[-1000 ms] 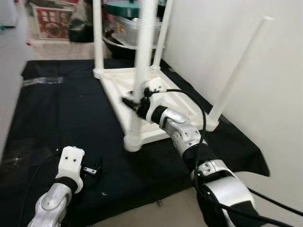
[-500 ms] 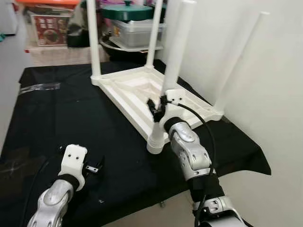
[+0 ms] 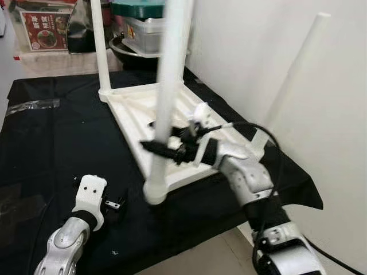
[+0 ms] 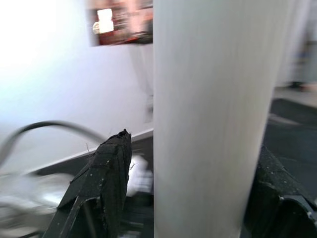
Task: Building children table
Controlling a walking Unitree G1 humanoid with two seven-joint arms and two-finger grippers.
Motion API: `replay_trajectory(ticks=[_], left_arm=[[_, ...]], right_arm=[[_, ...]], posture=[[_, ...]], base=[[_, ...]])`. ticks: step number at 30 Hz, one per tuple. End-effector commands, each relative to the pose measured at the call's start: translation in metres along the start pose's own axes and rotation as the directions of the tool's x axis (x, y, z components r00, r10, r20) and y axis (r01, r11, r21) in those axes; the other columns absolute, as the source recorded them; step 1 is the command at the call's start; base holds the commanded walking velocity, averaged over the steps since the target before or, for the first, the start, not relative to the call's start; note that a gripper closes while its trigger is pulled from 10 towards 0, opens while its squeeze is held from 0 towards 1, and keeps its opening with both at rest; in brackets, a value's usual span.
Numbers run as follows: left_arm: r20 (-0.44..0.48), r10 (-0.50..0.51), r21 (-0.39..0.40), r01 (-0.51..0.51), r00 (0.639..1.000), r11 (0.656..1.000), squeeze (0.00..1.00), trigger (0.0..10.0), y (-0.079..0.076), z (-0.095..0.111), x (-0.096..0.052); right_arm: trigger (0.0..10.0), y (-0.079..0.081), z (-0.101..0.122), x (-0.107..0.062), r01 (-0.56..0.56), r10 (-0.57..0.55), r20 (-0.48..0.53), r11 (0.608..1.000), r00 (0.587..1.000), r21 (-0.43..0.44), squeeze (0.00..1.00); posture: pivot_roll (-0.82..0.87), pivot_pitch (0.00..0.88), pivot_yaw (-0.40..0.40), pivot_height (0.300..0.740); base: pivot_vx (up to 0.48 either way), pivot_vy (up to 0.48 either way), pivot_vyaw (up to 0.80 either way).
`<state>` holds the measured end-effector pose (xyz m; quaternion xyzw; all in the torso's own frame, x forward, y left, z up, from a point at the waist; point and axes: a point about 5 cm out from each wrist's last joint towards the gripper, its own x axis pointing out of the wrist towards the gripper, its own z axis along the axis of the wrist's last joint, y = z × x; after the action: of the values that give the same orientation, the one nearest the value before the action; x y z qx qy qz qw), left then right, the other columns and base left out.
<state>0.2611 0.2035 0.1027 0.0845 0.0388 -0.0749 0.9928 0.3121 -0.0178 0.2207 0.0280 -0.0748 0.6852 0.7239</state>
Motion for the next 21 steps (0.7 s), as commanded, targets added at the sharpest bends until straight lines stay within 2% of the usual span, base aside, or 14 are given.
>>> replay_trajectory(ticks=[1,2,4,9,10,12,13,14,16,17,18,19,20,21], left_arm=[[-0.009,0.0,0.01,0.0,1.0,1.0,0.0,10.0,-0.001,-0.003,-0.001],[-0.009,0.0,0.01,0.0,1.0,1.0,0.0,10.0,-0.001,-0.003,-0.001],[-0.009,-0.003,0.01,0.003,1.0,1.0,0.0,10.0,-0.003,-0.002,-0.001],[-0.014,0.003,0.015,-0.003,1.0,1.0,0.0,10.0,0.0,-0.002,-0.002],[-0.014,0.003,0.015,-0.003,1.0,1.0,0.0,10.0,0.0,-0.002,-0.002],[-0.012,0.003,0.014,-0.003,1.0,1.0,0.0,10.0,0.0,-0.002,-0.001],[-0.012,0.003,0.014,-0.003,1.0,1.0,0.0,10.0,0.0,-0.002,-0.001],[-0.011,0.0,0.009,0.0,1.0,1.0,0.0,10.0,-0.002,-0.002,0.0],[-0.013,-0.009,0.001,0.009,1.0,1.0,0.0,10.0,-0.006,-0.003,0.001],[-0.013,-0.009,0.001,0.009,1.0,1.0,0.0,10.0,-0.006,-0.003,0.001],[-0.015,-0.014,-0.003,0.014,1.0,1.0,0.0,10.0,-0.008,-0.004,0.001],[-0.015,-0.014,-0.003,0.014,1.0,1.0,0.0,10.0,-0.008,-0.004,0.001],[-0.014,-0.025,-0.004,0.025,1.0,1.0,0.0,10.0,-0.01,-0.004,0.002],[-0.014,-0.025,-0.004,0.025,1.0,1.0,0.0,10.0,-0.01,-0.004,0.002]], right_arm=[[2.8,0.013,-0.005,0.012,-0.098,0.098,0.006,0.995,0.995,0.011,0.0],[2.8,0.013,-0.005,0.012,-0.098,0.098,0.006,0.995,0.995,0.011,0.0],[0.0,0.009,-0.014,0.02,-0.016,0.016,-0.019,0.999,1.0,0.035,0.0],[0.0,-0.016,-0.032,0.017,0.33,-0.323,-0.137,0.943,0.936,0.031,0.0],[0.0,-0.016,-0.032,0.017,0.33,-0.323,-0.137,0.943,0.936,0.031,0.0],[0.0,-0.04,-0.043,-0.009,0.648,-0.633,-0.223,0.762,0.742,-0.006,0.0],[0.0,-0.04,-0.043,-0.009,0.648,-0.633,-0.223,0.762,0.742,-0.006,0.0],[0.0,-0.05,-0.047,-0.033,0.799,-0.782,-0.242,0.6,0.574,-0.043,0.0],[0.0,-0.056,-0.051,-0.071,0.938,-0.92,-0.242,0.337,0.309,-0.084,0.0],[0.0,-0.056,-0.051,-0.071,0.938,-0.92,-0.242,0.337,0.309,-0.084,0.0],[0.0,-0.055,-0.052,-0.084,0.964,-0.946,-0.237,0.248,0.22,-0.092,0.0],[0.0,-0.055,-0.052,-0.084,0.964,-0.946,-0.237,0.248,0.22,-0.092,0.0],[0.0,-0.051,-0.052,-0.097,0.985,-0.964,-0.233,0.151,0.129,-0.082,0.0],[0.0,-0.051,-0.052,-0.097,0.985,-0.964,-0.233,0.151,0.129,-0.082,0.0]], posture=[[0.22,0.0,-0.126,0.74],[0.22,0.0,-0.126,0.74],[0.22,0.0,-0.131,0.74],[0.21,0.0,-0.13,0.74],[0.21,0.0,-0.13,0.74],[0.2,0.0,-0.131,0.74],[0.2,0.0,-0.131,0.74],[0.18,0.0,-0.119,0.74],[0.16,0.0,-0.103,0.74],[0.16,0.0,-0.103,0.74],[0.16,0.0,-0.103,0.74],[0.16,0.0,-0.103,0.74],[0.16,0.0,-0.1,0.74],[0.16,0.0,-0.1,0.74]], base=[[0.0,0.0,0.0],[0.0,0.0,0.0],[0.0,0.0,0.0],[0.0,0.0,0.0],[0.0,0.0,0.0],[0.0,0.0,0.0],[0.0,0.0,0.0],[0.0,0.0,0.0],[0.0,0.0,0.0],[0.0,0.0,0.0],[0.0,0.0,0.0],[0.0,0.0,0.0],[0.0,0.0,0.0],[0.0,0.0,0.0]])
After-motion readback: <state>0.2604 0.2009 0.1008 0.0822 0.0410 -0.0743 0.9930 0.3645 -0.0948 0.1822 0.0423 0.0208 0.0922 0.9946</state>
